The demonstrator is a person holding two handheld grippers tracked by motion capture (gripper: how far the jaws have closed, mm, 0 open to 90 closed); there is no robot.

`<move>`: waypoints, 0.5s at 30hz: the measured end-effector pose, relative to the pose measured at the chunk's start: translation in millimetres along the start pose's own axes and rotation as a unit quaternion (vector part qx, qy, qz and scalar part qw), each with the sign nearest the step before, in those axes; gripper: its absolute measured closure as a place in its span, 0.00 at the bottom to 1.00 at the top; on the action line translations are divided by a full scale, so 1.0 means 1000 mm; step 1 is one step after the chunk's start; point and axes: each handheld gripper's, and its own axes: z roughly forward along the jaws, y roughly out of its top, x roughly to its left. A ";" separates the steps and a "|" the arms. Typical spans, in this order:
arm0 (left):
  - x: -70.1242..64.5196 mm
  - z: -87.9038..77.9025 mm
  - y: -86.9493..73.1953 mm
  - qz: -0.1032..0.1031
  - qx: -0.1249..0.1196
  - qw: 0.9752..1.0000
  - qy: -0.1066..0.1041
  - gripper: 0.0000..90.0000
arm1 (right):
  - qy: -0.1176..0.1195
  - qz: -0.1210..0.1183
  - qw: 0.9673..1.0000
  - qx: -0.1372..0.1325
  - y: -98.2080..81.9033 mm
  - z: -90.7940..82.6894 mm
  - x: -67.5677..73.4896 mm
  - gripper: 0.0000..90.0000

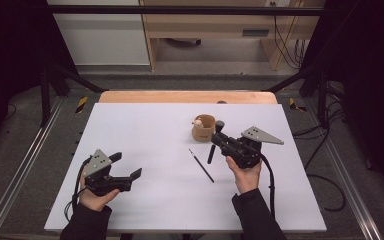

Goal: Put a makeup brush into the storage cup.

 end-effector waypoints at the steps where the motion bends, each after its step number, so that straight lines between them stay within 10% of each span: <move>1: 0.001 -0.001 -0.001 -0.002 -0.002 1.000 0.000 0.11 | 0.000 -0.002 1.000 0.000 0.001 0.000 0.000 0.86; 15: 0.012 -0.010 -0.007 -0.005 -0.008 1.000 0.015 0.11 | -0.016 -0.016 1.000 -0.008 0.016 0.006 -0.004 0.86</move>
